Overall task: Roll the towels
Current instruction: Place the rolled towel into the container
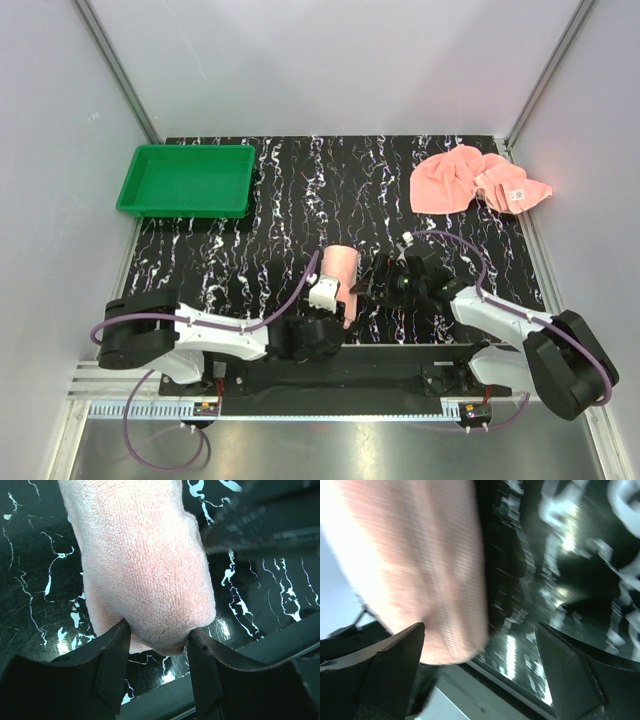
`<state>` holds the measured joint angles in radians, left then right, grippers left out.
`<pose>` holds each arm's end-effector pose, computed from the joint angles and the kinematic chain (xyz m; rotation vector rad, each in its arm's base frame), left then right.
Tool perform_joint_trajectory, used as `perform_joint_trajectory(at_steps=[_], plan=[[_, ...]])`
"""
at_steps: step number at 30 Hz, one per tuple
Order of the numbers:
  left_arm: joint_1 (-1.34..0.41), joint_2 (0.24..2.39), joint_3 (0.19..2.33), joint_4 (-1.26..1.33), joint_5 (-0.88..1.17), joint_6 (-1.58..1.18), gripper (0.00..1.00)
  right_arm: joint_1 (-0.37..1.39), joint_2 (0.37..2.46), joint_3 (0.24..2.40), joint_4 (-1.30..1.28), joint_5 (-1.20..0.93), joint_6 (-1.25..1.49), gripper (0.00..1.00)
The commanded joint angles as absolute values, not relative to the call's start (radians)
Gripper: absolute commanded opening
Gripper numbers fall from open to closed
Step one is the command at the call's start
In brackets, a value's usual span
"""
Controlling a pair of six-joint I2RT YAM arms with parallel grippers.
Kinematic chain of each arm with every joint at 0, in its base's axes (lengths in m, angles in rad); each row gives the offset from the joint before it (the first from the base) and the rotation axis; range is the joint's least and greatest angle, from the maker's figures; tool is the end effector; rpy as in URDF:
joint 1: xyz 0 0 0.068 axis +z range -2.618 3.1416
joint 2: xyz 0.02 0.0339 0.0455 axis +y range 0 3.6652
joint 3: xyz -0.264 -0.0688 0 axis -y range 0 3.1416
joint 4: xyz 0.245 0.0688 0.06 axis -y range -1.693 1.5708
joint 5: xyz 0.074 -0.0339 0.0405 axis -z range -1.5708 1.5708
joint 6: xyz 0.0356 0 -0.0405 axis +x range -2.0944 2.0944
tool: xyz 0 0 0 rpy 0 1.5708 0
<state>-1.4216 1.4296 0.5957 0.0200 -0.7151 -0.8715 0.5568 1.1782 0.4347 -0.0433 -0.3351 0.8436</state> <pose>0.0619 -0.2548 0.1604 0.2782 2.1691 -0.4512 0.1771 0.1241 0.1595 0.1889 2.5620 1.0141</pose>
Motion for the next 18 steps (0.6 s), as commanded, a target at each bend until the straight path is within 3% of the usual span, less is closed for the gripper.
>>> perform_joint_trajectory(at_steps=[1, 5, 18], plan=[[-1.420, 1.463, 0.607, 0.034, -0.637, -0.854, 0.51, 0.561, 1.181, 0.413, 0.260, -0.410, 0.868, 1.00], [-1.419, 1.482, 0.621, 0.035, -0.615, -0.845, 0.52, 0.563, 1.210, 0.376, 0.432, -0.422, 0.893, 1.00], [-1.410, 1.497, 0.618, 0.055, -0.589, -0.833, 0.52, 0.589, 1.531, 0.436, 0.632, -0.476, 0.891, 1.00]])
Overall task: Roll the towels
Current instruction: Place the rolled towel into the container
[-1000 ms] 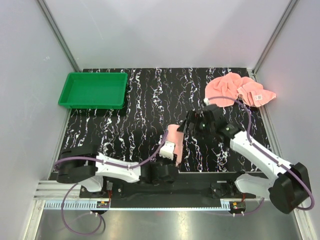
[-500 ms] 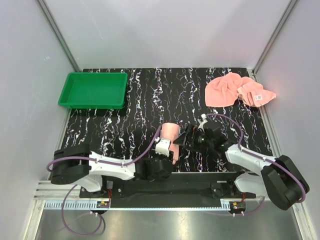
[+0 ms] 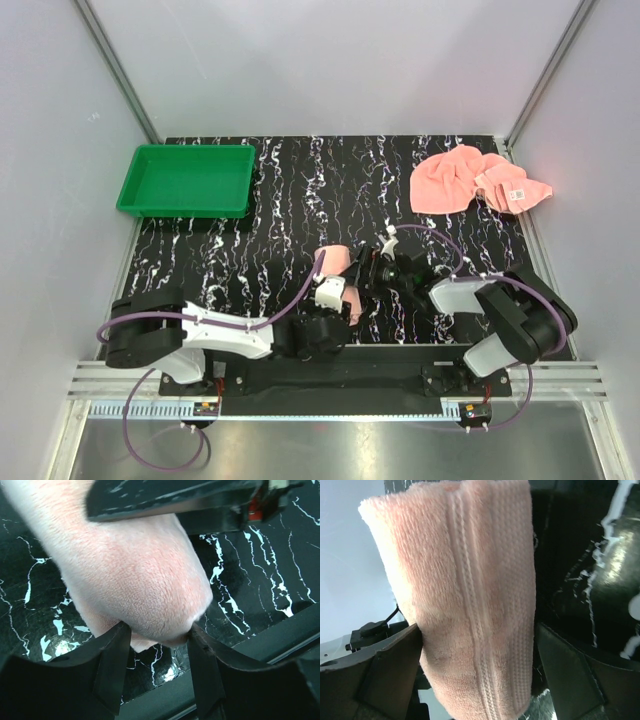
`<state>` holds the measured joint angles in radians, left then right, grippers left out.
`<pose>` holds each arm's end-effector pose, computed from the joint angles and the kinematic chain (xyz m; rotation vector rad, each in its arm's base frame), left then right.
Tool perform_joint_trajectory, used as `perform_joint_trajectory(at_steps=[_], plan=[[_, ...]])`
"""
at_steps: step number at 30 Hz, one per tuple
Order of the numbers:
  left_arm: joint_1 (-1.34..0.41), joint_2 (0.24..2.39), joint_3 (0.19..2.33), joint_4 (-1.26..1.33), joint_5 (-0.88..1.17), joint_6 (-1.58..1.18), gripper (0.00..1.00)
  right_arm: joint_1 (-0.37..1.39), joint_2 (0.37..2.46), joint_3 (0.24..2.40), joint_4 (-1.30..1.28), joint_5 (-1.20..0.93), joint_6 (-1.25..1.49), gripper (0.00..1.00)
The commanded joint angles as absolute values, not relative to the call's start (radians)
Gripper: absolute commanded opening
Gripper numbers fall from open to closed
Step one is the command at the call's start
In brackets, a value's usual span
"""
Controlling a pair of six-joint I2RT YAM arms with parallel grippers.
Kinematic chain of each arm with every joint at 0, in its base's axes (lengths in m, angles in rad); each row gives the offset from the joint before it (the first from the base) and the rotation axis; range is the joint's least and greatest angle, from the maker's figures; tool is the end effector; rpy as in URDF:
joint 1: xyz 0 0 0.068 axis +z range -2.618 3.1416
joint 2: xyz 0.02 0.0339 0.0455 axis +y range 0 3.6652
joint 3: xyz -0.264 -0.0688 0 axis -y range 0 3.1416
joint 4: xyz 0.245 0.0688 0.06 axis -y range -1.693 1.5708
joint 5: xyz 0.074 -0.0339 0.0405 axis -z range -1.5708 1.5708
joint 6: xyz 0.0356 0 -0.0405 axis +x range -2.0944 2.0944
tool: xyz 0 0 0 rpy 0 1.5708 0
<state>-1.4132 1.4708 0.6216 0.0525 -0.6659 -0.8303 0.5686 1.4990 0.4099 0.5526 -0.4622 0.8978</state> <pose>0.0644 -0.2650 0.1590 0.3330 2.1824 -0.4745 0.2095 0.1527 0.1334 0.0743 2.3544 1.2970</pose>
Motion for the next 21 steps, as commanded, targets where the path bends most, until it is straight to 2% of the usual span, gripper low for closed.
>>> perform_joint_trajectory(at_steps=[1, 3, 4, 6, 7, 11, 15, 21], plan=[[-1.407, 1.496, 0.615, 0.067, -0.581, -0.833, 0.52, 0.591, 1.545, 0.434, 0.649, -0.476, 0.891, 0.95], [-1.404, 1.493, 0.601, 0.077, -0.574, -0.834, 0.53, 0.594, 1.557, 0.422, 0.669, -0.479, 0.894, 0.82], [-1.404, 1.490, 0.597, 0.087, -0.571, -0.831, 0.58, 0.595, 1.566, 0.419, 0.679, -0.480, 0.900, 0.69], [-1.402, 1.486, 0.586, 0.095, -0.566, -0.831, 0.65, 0.600, 1.575, 0.414, 0.701, -0.485, 0.905, 0.57], [-1.402, 1.486, 0.584, 0.092, -0.565, -0.831, 0.73, 0.601, 1.580, 0.414, 0.706, -0.486, 0.907, 0.41], [-1.401, 1.462, 0.594, 0.046, -0.566, -0.833, 0.91, 0.601, 1.574, 0.407, 0.703, -0.485, 0.907, 0.22], [-1.401, 1.346, 0.615, -0.084, -0.575, -0.857, 0.99, 0.601, 1.540, 0.414, 0.638, -0.468, 0.884, 0.24], [-1.341, 0.922, 0.562, -0.242, -0.612, -0.867, 0.99, 0.600, 1.473, 0.449, 0.549, -0.474, 0.870, 0.24]])
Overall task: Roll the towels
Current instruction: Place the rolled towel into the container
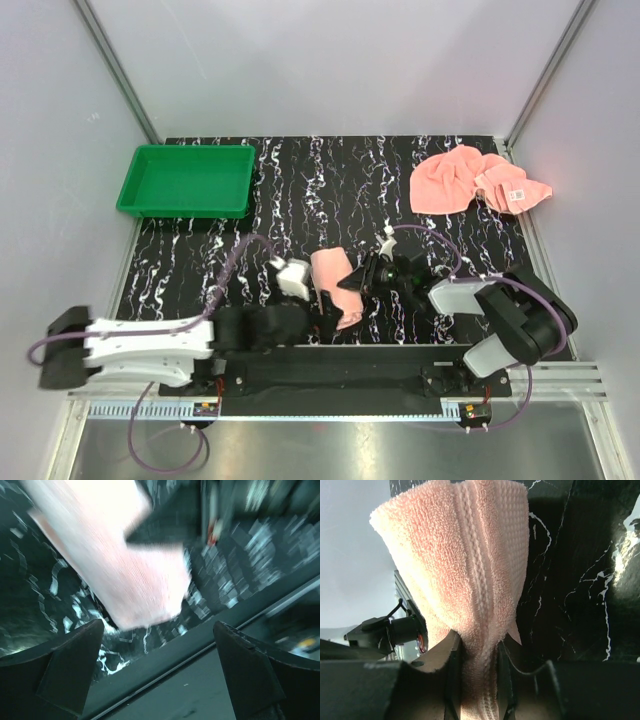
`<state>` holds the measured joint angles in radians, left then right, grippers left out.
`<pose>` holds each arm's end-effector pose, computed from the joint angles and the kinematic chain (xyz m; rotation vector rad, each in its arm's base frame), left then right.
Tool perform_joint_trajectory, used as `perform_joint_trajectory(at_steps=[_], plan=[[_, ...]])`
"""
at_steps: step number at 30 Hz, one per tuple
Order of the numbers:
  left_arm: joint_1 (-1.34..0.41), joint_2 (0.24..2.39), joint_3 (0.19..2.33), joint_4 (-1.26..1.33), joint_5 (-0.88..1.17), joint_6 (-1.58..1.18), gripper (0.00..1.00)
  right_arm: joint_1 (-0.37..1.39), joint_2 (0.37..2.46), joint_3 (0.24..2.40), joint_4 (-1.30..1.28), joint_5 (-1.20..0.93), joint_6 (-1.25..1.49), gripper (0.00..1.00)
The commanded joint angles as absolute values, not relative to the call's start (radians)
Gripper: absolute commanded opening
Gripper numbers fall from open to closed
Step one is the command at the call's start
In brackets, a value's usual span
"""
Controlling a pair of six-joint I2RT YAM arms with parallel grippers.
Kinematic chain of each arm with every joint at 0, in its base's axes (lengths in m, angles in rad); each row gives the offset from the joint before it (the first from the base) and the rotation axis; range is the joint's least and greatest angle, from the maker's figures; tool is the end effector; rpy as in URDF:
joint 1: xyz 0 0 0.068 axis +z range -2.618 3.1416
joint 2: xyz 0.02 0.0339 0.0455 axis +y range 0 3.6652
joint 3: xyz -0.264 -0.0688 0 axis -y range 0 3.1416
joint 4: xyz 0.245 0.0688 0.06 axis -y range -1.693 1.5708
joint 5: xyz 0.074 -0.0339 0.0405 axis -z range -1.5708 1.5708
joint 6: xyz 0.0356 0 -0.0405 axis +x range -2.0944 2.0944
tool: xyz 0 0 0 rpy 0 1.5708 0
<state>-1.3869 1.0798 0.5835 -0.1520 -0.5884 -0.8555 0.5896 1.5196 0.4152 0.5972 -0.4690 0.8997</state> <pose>0.0600 -0.2148 0.2198 0.2521 2.1587 -0.6790 0.2094 0.1594 0.1339 0.0360 2.3325 1.3269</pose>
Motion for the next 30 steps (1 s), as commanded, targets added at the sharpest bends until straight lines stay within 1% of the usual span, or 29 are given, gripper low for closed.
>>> perform_joint_trajectory(at_steps=[1, 2, 6, 12, 16, 20, 22, 27, 30], plan=[[-1.321, 0.873, 0.548, -0.245, -0.600, -0.852, 0.99, 0.600, 1.456, 0.452, 0.546, -0.480, 0.879, 0.24], [-1.296, 0.776, 0.517, -0.245, -0.585, -0.842, 0.99, 0.600, 1.447, 0.457, 0.545, -0.485, 0.884, 0.24], [-1.159, 0.646, 0.480, -0.232, -0.491, -0.795, 0.99, 0.600, 1.401, 0.492, 0.549, -0.534, 0.923, 0.24], [-1.112, 0.670, 0.503, -0.151, -0.442, -0.736, 0.99, 0.601, 1.313, 0.586, 0.525, -0.597, 0.976, 0.25], [-1.063, 0.724, 0.512, -0.059, -0.391, -0.727, 0.99, 0.598, 1.247, 0.664, 0.404, -0.603, 0.959, 0.26], [-1.006, 0.738, 0.479, 0.073, -0.315, -0.744, 0.99, 0.601, 1.213, 0.779, 0.256, -0.611, 0.908, 0.27], [-0.974, 0.729, 0.465, 0.149, -0.282, -0.758, 0.99, 0.601, 1.195, 0.804, 0.207, -0.612, 0.896, 0.27], [-0.908, 0.723, 0.407, 0.294, -0.207, -0.784, 0.99, 0.601, 1.167, 0.873, 0.202, -0.641, 0.936, 0.28], [-0.878, 0.718, 0.359, 0.404, -0.166, -0.817, 0.99, 0.601, 1.173, 0.897, 0.261, -0.681, 1.006, 0.29]])
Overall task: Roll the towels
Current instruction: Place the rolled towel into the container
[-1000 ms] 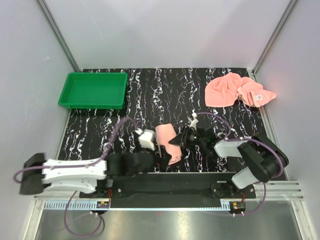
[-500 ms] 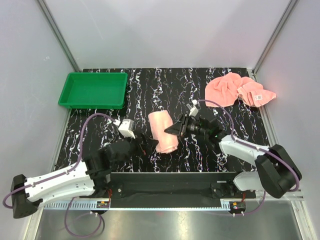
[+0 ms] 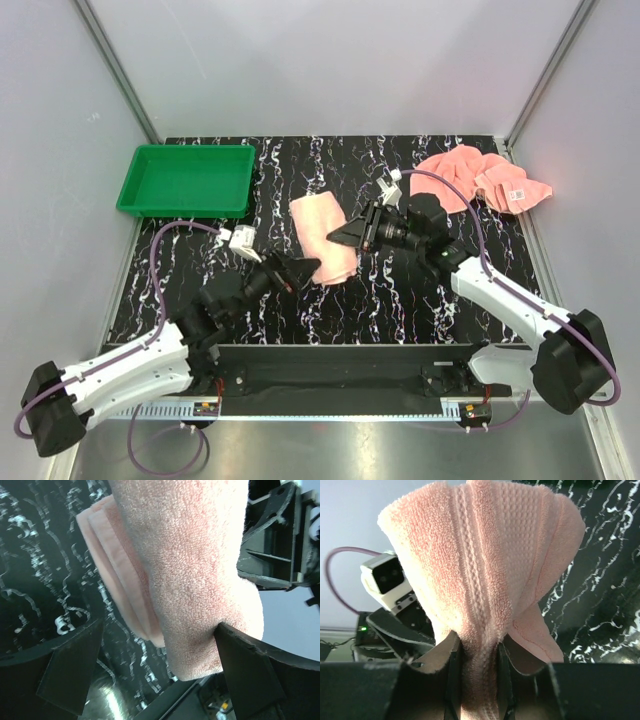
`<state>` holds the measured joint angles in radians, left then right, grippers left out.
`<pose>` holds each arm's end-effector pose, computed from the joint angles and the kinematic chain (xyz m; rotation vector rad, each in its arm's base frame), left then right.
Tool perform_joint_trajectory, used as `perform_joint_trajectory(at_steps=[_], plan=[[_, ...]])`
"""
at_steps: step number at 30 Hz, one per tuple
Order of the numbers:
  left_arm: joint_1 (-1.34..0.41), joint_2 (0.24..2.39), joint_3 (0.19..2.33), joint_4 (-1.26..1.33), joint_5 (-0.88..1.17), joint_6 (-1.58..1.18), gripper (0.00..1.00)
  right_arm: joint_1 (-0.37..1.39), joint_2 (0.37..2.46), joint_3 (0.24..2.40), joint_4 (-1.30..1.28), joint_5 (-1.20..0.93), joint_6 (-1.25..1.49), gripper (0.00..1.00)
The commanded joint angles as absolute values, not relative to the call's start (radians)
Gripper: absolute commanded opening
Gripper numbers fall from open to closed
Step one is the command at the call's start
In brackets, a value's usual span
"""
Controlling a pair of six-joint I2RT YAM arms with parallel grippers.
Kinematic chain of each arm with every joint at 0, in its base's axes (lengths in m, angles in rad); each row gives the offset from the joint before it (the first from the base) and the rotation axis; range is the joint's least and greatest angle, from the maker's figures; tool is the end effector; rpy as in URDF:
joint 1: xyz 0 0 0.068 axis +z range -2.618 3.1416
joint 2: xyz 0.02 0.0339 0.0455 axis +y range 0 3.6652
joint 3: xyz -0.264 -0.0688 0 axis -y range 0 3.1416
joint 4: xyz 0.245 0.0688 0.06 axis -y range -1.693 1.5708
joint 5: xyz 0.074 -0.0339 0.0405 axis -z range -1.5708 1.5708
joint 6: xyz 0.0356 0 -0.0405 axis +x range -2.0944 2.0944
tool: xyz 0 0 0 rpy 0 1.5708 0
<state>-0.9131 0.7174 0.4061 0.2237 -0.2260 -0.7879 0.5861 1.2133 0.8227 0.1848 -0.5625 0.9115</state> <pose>0.1169 -0.1383 0.2596 -0.0728 1.7760 -1.0849 0.2219 0.1701 0.3017 -0.1382 2.0309 1.5159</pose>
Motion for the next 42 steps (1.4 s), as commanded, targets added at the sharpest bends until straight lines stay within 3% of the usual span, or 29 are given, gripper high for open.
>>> perform_joint_trajectory(at_steps=[1, 12, 17, 27, 37, 41, 42], plan=[[-0.870, 0.721, 0.351, 0.426, -0.155, -0.824, 0.99, 0.601, 1.180, 0.900, 0.308, -0.690, 1.026, 0.29], [-0.732, 0.807, 0.353, 0.607, -0.006, -0.887, 0.99, 0.603, 1.265, 0.933, 0.780, -0.804, 1.411, 0.32], [-0.707, 0.827, 0.367, 0.629, 0.034, -0.890, 0.99, 0.617, 1.289, 0.950, 0.847, -0.818, 1.482, 0.33], [-0.695, 0.736, 0.452, 0.315, -0.106, -0.674, 0.99, 0.640, 1.359, 1.058, 0.907, -0.885, 1.634, 0.34], [-0.690, 0.773, 0.512, 0.305, -0.118, -0.597, 0.99, 0.712, 1.471, 1.077, 1.064, -0.894, 1.779, 0.35], [-0.690, 0.779, 0.537, 0.321, -0.077, -0.600, 0.75, 0.727, 1.502, 1.065, 1.075, -0.888, 1.773, 0.34], [-0.690, 0.776, 0.541, 0.316, -0.075, -0.603, 0.53, 0.727, 1.503, 1.060, 1.074, -0.888, 1.767, 0.34]])
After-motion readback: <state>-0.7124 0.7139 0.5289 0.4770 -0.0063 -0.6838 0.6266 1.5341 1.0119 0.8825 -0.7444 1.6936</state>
